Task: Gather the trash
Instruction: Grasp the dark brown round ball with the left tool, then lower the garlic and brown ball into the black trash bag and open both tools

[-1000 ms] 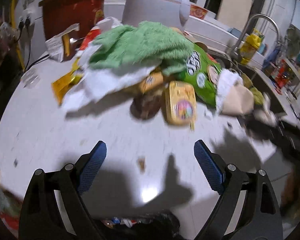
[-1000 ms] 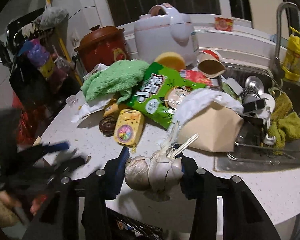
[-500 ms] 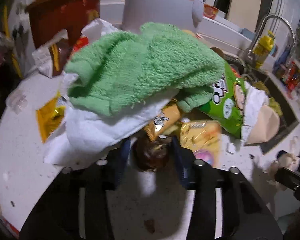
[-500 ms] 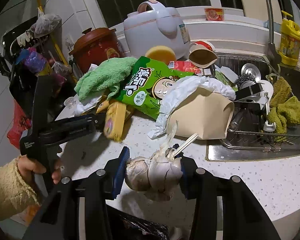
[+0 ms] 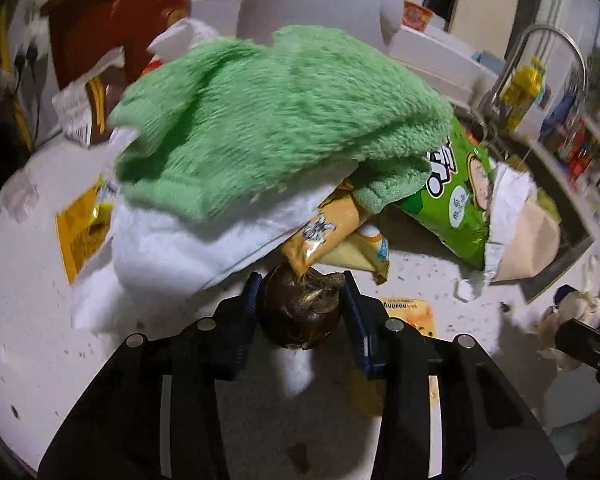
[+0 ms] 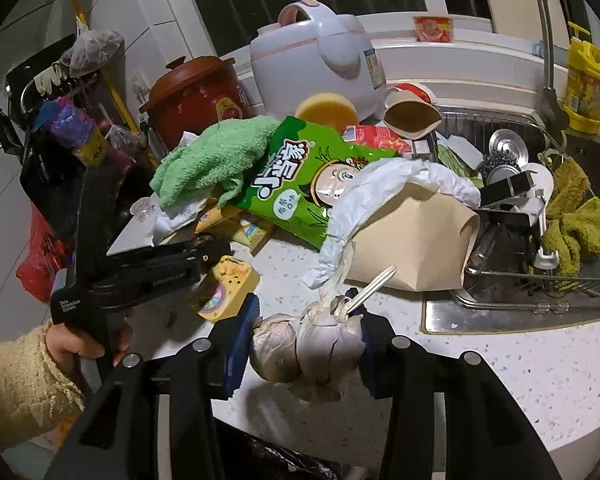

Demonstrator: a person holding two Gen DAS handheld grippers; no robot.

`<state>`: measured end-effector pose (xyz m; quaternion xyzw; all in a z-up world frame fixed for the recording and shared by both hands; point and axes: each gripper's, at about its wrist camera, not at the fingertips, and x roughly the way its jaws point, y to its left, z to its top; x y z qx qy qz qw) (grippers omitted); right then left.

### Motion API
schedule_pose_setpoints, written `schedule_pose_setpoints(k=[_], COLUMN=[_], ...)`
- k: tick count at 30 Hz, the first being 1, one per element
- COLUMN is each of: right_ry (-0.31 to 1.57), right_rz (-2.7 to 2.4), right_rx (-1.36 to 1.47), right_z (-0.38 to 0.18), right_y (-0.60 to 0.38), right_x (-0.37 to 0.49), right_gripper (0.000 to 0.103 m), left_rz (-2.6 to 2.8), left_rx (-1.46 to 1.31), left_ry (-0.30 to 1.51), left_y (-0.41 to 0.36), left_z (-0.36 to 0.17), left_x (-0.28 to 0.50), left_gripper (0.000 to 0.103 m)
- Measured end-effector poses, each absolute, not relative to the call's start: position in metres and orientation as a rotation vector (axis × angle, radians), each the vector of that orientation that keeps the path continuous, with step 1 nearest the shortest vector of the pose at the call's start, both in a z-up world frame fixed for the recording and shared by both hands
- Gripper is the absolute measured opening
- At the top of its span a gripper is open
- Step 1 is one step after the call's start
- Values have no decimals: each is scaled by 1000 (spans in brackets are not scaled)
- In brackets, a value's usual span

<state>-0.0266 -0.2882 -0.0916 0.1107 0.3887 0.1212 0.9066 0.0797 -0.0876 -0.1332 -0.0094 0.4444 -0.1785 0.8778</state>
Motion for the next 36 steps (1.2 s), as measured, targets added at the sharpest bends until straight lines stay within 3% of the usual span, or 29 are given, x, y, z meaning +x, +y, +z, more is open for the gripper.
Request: schedule_pose_setpoints(k=[13,18,24,30,36], right_ry=[765,831,1066,1380,1545], right_rz=[377,563,700,657,524], right_rx=[213,156,54,-4,-43], right_z=[-56,-54,-124,-276,-388], right_y=[-245,-187,-111,-59,-39], right_x=[-35,-62,-92,-112,-116], right_gripper=[44,44,44,44,44], left_rz=[-446,-426,-351,-284,-219], left_rx=[-165,-133,-180,-235,-208], left_ry=[869,927,1176,1370,1516], left_y=[-13,20,70,93,100], left_z=[-78,-88,-185,-315,-419], left_x=[-8,-56,-111,-136,-130], left_gripper=[39,39,39,39,39])
